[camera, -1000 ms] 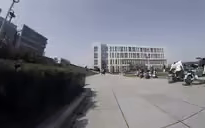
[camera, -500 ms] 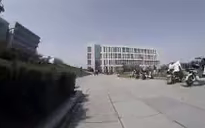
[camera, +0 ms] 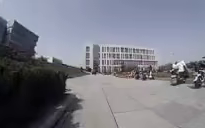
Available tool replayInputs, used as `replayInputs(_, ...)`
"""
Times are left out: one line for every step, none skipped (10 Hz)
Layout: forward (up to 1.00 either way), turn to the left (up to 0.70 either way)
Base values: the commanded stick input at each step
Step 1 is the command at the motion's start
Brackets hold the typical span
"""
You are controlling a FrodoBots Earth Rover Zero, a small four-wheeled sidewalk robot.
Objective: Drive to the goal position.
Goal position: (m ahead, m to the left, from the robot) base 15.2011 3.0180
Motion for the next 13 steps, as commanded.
replayInputs(0.85, 0.00)
replayInputs(0.85, 0.00)
replayInputs(0.85, 0.00)
replayInputs(0.85, 0.00)
replayInputs(0.85, 0.00)
replayInputs(0.85, 0.00)
replayInputs(0.85, 0.00)
replayInputs(0.85, 0.00)
replayInputs(0.85, 0.00)
replayInputs(0.85, 0.00)
replayInputs(0.85, 0.00)
replayInputs(0.85, 0.00)
replayInputs(0.85, 0.11)
